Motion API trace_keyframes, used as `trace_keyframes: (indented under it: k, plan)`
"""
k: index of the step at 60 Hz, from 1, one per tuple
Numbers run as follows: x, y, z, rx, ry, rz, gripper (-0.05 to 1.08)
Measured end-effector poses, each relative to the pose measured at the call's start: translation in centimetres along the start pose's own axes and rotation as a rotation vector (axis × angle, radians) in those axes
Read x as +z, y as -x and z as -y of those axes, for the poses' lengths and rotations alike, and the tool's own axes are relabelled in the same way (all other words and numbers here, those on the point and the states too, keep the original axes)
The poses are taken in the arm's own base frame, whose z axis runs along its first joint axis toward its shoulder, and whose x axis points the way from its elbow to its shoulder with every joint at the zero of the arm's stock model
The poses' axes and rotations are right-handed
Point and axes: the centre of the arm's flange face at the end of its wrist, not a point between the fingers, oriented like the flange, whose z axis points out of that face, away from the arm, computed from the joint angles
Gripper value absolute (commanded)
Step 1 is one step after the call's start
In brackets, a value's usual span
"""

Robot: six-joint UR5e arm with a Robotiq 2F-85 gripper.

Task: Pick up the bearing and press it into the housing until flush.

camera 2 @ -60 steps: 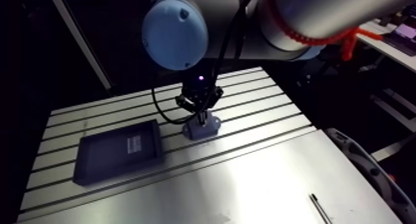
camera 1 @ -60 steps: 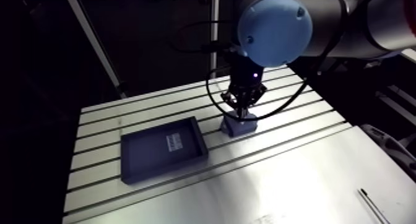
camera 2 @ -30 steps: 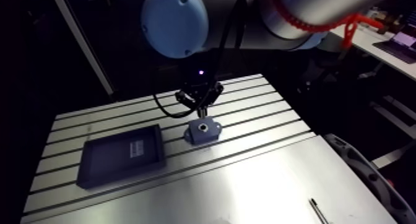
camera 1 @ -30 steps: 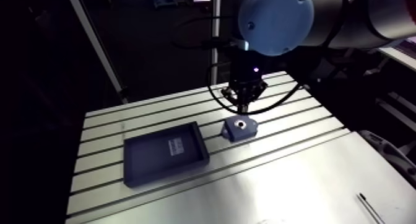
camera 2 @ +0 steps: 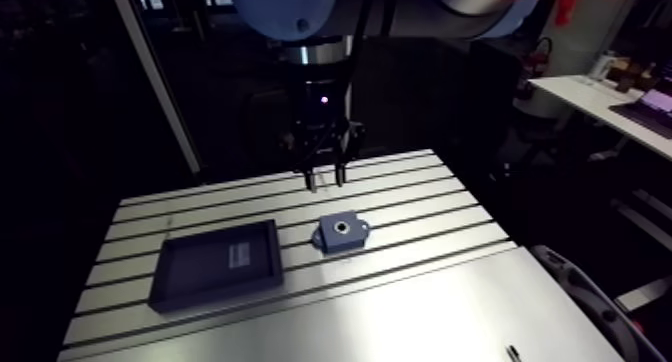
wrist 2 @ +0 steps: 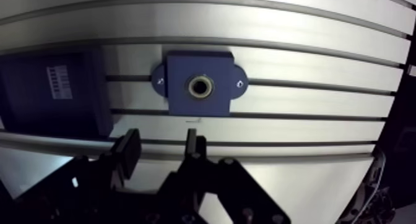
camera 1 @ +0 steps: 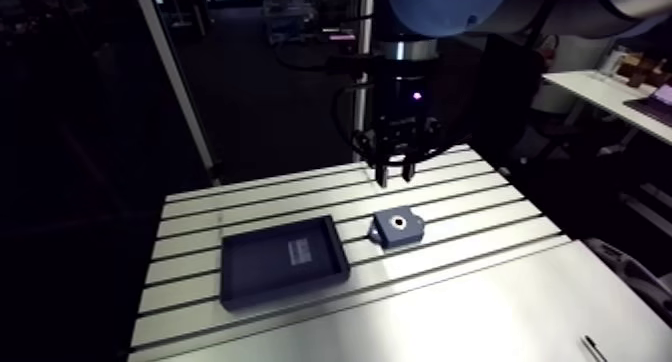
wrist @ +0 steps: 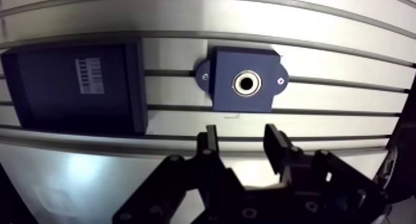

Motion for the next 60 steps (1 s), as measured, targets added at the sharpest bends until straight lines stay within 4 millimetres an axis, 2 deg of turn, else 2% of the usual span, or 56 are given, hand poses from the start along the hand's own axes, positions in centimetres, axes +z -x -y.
trace_keyframes:
  k: [35,60]
  plan:
    - [-9.7,2.3,5.3,0.007,-0.011,0.004,0.00]
    - [-17.2,3.3,6.9,0.014,0.000,-0.076,0.01]
